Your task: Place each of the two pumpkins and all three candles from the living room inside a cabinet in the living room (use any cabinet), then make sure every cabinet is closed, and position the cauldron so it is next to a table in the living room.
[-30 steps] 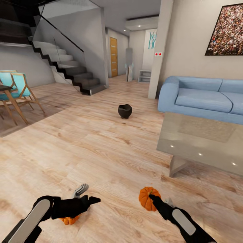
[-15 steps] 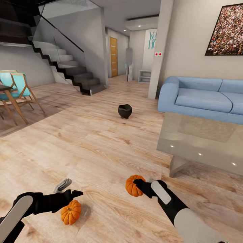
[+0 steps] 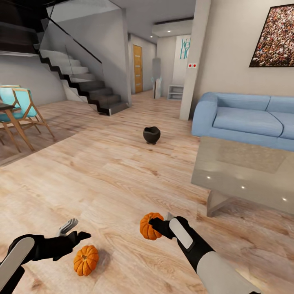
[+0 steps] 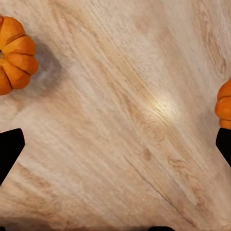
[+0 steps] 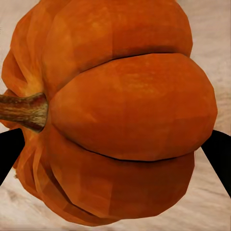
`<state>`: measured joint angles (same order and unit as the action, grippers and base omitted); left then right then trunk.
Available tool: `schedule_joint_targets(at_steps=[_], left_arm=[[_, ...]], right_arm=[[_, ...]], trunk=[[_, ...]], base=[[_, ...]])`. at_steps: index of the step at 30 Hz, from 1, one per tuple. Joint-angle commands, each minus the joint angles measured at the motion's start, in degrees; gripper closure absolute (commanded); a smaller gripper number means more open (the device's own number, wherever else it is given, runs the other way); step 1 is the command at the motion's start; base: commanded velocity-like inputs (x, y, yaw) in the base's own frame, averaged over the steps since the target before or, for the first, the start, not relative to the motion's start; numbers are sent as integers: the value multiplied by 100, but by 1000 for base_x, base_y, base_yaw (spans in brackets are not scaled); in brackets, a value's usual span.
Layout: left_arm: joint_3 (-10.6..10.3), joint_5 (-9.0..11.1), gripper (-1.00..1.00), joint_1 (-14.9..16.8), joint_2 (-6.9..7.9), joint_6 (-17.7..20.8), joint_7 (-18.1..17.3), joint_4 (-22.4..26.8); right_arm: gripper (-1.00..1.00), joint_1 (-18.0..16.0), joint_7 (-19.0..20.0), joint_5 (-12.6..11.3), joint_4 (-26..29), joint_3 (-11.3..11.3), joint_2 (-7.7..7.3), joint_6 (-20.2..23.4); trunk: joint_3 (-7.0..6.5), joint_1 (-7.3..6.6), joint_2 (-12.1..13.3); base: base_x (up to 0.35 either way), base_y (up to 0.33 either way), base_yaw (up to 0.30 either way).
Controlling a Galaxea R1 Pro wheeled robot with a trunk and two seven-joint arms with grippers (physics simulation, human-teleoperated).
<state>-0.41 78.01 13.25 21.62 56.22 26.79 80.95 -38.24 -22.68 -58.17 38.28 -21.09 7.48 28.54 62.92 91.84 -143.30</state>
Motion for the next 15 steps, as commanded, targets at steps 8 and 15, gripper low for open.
schedule_joint_targets(at_steps=[8,15], left_arm=[[197,-234,-100,36,-9,-5,56,-128],[266,-266,-100,38,-21,-5,53,-132]], right_arm=[[100,-4,-30,-46,29,-68,28,-5],[100,-6,-26,-46,38,-203,33,-55]], trunk=[[5,-1,-2],[5,-1,-2]], base=[[43,0,239],[3,0,288]])
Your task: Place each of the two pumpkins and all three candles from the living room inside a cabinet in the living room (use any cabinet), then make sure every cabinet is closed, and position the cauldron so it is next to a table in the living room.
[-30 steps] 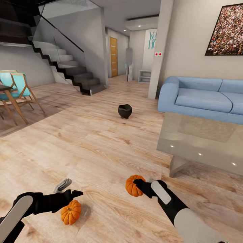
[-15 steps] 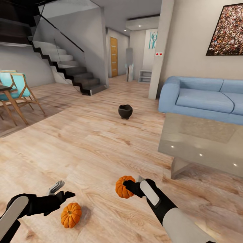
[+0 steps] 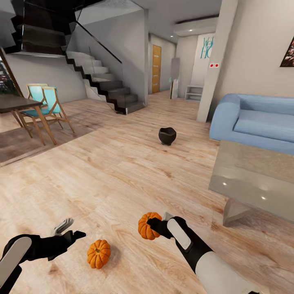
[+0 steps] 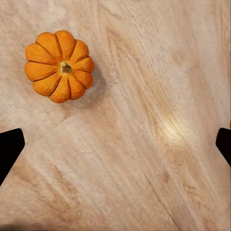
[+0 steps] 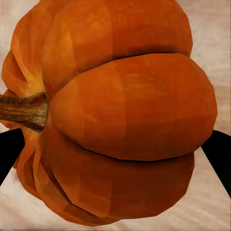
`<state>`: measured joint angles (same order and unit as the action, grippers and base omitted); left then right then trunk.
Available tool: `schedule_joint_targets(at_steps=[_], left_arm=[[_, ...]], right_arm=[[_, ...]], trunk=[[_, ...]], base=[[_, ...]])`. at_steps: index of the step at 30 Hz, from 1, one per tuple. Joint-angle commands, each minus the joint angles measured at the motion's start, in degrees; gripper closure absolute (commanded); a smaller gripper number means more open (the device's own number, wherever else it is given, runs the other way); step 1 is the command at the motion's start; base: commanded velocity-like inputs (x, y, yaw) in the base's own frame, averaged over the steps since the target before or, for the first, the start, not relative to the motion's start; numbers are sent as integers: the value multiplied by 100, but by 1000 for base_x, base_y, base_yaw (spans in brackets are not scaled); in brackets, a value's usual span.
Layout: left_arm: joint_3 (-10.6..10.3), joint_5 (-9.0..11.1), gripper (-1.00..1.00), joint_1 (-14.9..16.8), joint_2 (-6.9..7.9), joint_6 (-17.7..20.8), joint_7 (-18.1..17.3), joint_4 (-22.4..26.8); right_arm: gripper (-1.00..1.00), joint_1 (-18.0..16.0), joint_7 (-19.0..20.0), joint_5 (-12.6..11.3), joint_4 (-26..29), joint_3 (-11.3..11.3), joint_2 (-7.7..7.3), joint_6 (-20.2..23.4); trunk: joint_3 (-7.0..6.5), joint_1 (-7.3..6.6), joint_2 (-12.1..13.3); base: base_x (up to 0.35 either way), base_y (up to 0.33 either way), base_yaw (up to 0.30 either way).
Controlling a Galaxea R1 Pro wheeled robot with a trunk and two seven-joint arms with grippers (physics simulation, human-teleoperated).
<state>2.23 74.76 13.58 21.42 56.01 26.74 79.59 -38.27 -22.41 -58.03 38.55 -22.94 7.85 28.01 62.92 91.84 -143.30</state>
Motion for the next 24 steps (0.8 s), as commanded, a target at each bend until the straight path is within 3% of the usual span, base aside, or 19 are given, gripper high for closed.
schedule_joint_targets(at_steps=[1,9,24], left_arm=[[4,58,-100,4,-2,15,58,4],[6,57,-100,4,-9,7,50,4],[8,57,-100,4,-5,6,-10,4]], right_arm=[[100,-4,-52,-60,15,-21,-3,-3],[100,-3,-38,-60,36,-33,-2,-6],[100,-2,-16,-54,39,-35,0,-14]], trunk=[[5,-1,-2],[5,-1,-2],[5,-1,-2]], base=[[0,0,289],[132,0,258],[191,0,14]])
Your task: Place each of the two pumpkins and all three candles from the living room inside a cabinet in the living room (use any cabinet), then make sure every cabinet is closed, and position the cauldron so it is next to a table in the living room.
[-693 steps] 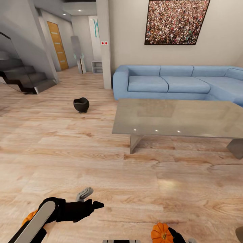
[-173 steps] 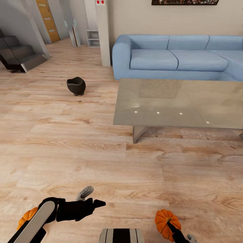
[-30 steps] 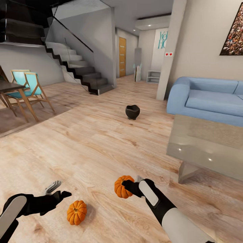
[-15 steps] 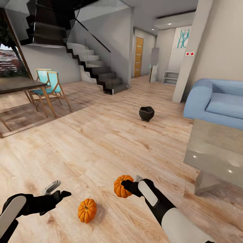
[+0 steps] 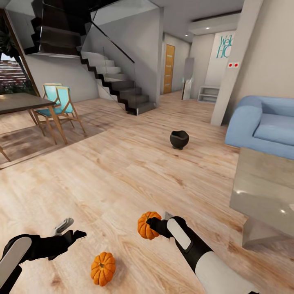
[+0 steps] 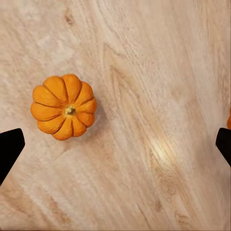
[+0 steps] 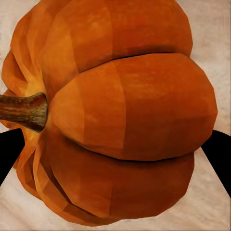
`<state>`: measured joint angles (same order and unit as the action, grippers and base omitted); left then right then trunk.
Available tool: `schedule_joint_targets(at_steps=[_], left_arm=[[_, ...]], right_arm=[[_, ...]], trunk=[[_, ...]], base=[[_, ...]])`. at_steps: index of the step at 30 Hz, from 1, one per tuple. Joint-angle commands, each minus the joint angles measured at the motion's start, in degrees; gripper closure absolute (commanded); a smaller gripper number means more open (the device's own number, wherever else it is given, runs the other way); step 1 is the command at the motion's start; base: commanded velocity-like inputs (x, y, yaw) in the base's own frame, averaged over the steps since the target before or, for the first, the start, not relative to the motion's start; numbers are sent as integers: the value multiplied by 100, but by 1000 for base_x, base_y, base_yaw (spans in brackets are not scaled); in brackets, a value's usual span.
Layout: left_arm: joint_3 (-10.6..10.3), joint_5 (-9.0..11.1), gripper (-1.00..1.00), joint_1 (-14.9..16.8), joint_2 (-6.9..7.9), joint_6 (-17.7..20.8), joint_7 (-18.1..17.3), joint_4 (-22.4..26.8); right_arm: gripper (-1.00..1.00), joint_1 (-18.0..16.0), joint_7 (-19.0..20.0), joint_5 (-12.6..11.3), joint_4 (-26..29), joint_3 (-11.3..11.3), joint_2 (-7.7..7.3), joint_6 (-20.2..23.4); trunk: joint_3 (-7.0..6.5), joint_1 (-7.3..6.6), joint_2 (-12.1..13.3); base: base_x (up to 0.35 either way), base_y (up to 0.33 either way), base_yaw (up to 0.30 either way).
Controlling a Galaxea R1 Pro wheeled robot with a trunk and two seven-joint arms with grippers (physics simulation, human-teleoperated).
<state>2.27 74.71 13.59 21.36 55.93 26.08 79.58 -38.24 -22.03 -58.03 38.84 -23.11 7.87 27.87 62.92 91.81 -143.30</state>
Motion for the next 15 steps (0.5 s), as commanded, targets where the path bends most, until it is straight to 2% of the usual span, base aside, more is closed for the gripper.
schedule_joint_targets(at_steps=[1,5,8,11,15], left_arm=[[4,61,-100,3,3,14,56,5],[9,62,-100,3,0,14,54,2],[10,68,-100,3,0,14,48,-3],[26,74,-100,3,4,14,33,-4],[221,81,-100,3,-20,14,22,-2]], right_arm=[[100,-2,-12,-52,10,-20,-4,0],[100,-3,100,-51,10,-40,-5,-1],[100,-4,117,-51,10,-174,-5,-6],[100,-4,124,-51,10,-208,-5,-9],[100,-4,129,-51,10,-219,-5,-9]], trunk=[[6,2,-2],[6,2,-2],[6,2,-2],[6,2,-2],[6,2,-2]], base=[[299,0,0],[193,0,0],[172,0,0],[76,0,0],[12,0,0]])
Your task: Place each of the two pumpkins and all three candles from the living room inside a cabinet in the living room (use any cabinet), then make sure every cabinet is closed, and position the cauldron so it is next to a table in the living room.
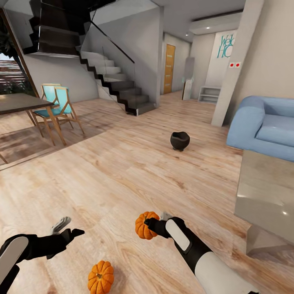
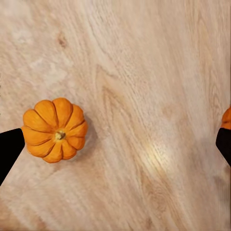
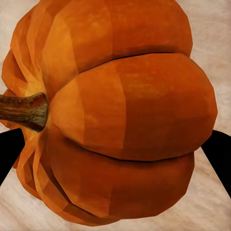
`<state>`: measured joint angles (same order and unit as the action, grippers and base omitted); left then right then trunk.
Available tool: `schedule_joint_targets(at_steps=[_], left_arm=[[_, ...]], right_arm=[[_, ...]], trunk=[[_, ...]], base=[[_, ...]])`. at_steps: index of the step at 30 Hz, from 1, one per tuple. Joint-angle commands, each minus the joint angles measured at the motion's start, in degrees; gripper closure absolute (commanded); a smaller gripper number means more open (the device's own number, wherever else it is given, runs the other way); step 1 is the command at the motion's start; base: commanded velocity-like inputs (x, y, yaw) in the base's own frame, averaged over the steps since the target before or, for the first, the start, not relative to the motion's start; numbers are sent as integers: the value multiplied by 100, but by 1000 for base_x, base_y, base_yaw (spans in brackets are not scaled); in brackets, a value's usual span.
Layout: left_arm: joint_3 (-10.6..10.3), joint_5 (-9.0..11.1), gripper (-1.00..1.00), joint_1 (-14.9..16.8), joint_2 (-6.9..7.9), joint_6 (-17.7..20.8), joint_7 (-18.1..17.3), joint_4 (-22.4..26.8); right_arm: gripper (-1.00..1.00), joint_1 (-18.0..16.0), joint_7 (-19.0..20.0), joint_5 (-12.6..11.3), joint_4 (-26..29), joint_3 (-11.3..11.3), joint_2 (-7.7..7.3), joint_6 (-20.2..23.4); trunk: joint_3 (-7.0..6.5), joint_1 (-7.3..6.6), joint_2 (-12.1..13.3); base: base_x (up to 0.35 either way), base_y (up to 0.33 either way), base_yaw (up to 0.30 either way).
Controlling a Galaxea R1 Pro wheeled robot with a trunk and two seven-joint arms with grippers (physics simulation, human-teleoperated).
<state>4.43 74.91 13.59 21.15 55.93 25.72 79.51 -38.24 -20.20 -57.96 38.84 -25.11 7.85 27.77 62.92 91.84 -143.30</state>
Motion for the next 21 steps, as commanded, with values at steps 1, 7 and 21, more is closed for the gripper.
schedule_joint_targets(at_steps=[1,7,21], left_arm=[[34,66,-100,3,-2,14,57,4],[94,113,-100,3,-11,19,45,3],[424,35,-100,3,61,-96,-1634,-1308]], right_arm=[[100,-4,-54,-58,9,-19,-3,1],[100,-5,-54,-58,9,-20,-3,-5],[100,-2,763,-51,17,-29,-20,-129]], trunk=[[5,-1,-2],[72,7,-6],[382,43,-25]], base=[[3,0,0],[1,0,0],[0,0,0]])
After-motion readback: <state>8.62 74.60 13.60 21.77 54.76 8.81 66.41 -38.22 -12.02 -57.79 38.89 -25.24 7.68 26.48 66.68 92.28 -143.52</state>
